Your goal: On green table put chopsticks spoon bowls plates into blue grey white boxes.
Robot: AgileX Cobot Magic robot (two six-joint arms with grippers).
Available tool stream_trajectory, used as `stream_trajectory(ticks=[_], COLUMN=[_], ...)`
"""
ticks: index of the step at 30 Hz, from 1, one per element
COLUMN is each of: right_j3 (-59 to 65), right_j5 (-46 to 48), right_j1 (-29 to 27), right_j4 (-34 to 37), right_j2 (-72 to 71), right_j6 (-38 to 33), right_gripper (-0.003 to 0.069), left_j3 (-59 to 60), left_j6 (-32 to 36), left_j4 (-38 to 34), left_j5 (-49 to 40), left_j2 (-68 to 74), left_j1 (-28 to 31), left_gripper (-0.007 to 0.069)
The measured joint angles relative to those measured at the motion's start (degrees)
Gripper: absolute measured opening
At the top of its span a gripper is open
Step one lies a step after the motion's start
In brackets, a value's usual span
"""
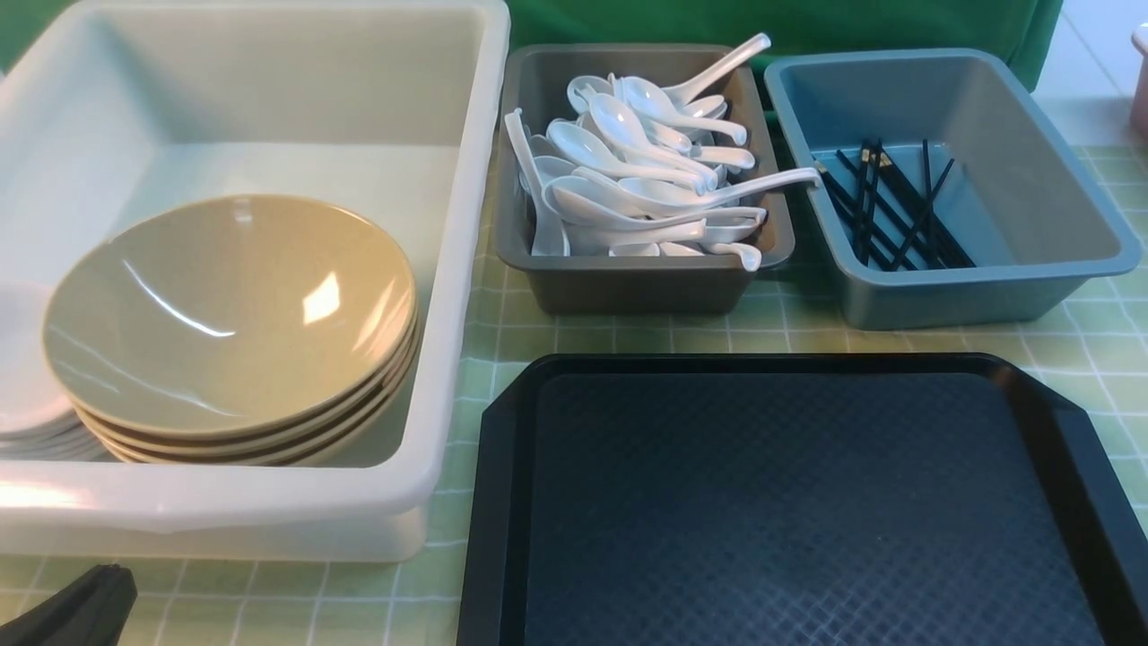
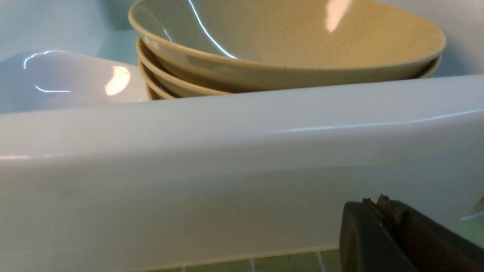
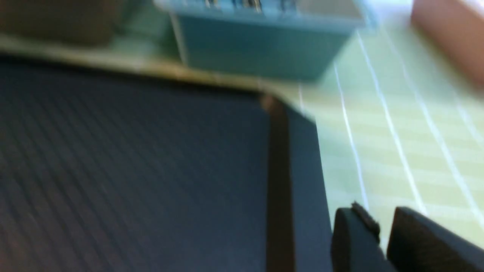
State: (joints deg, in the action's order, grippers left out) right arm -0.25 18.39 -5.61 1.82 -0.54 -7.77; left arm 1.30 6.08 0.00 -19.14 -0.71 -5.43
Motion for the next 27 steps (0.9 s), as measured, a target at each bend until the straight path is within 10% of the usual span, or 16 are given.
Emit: stream_trajectory(ticks=[27], right_j3=[0.7], right_j5=[-2.7], right_j1=[0.0], right_j4=[-3.7], right_j2=[0.0], right_j6=[6.2], right_gripper=[0.0173], left_j3=[0.0], left_j6=[0.1], left_j4=[0.0], left_j5=[0.0], left_j2=[0.0], left_j1=[0.0], left_gripper=[-0.0002])
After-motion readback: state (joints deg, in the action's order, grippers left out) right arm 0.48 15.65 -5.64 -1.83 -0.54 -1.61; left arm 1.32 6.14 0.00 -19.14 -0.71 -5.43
